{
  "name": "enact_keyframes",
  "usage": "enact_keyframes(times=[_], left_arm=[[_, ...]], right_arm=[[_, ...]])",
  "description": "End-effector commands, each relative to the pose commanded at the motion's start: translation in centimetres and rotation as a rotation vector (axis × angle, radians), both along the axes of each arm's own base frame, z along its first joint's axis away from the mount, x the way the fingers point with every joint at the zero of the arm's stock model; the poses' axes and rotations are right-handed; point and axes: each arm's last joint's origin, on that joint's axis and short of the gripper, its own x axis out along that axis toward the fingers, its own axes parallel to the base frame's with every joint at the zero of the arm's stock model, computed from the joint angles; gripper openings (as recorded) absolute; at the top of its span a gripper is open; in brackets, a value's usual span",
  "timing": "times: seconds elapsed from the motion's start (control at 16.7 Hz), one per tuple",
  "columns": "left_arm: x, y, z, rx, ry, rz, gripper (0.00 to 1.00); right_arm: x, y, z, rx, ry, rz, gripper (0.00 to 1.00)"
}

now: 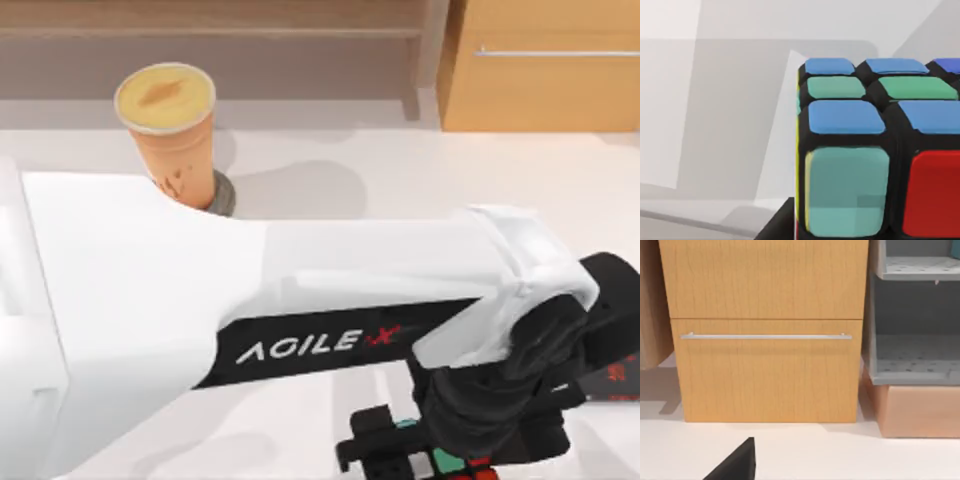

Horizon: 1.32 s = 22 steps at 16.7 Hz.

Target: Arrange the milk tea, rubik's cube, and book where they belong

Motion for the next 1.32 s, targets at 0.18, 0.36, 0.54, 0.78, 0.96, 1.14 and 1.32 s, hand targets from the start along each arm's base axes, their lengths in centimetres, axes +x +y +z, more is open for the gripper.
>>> enact_keyframes(times=[0.18,0.36,0.54,0.78,0.96,1.14,1.32], left_arm=[[1.0,0.6,0.1,-0.013,0.004,0.000,0.00],[3.7,2.0,0.2,-0.089,-0.030,-0.033,0.00],[6.8,2.7,3.7,-0.295,-0.210,-0.138,0.00],[11.9,6.4,13.0,-0.591,-0.680,-0.285,0.00],[16.2,12.9,16.3,-0.551,-0.998,-0.330,0.00],[19.0,20.8,18.2,-0.322,-1.251,-0.335,0.00],[19.7,27.7,19.8,-0.055,-1.426,-0.279,0.00]], right_arm=[[0.0,0.0,0.0,0.000,0.000,0.000,1.00],[0.0,0.0,0.0,0.000,0.000,0.000,1.00],[0.0,0.0,0.0,0.000,0.000,0.000,1.00],[0.0,0.0,0.0,0.000,0.000,0.000,1.00],[0.0,0.0,0.0,0.000,0.000,0.000,1.00],[0.0,0.0,0.0,0.000,0.000,0.000,1.00],[0.0,0.0,0.0,0.000,0.000,0.000,1.00]])
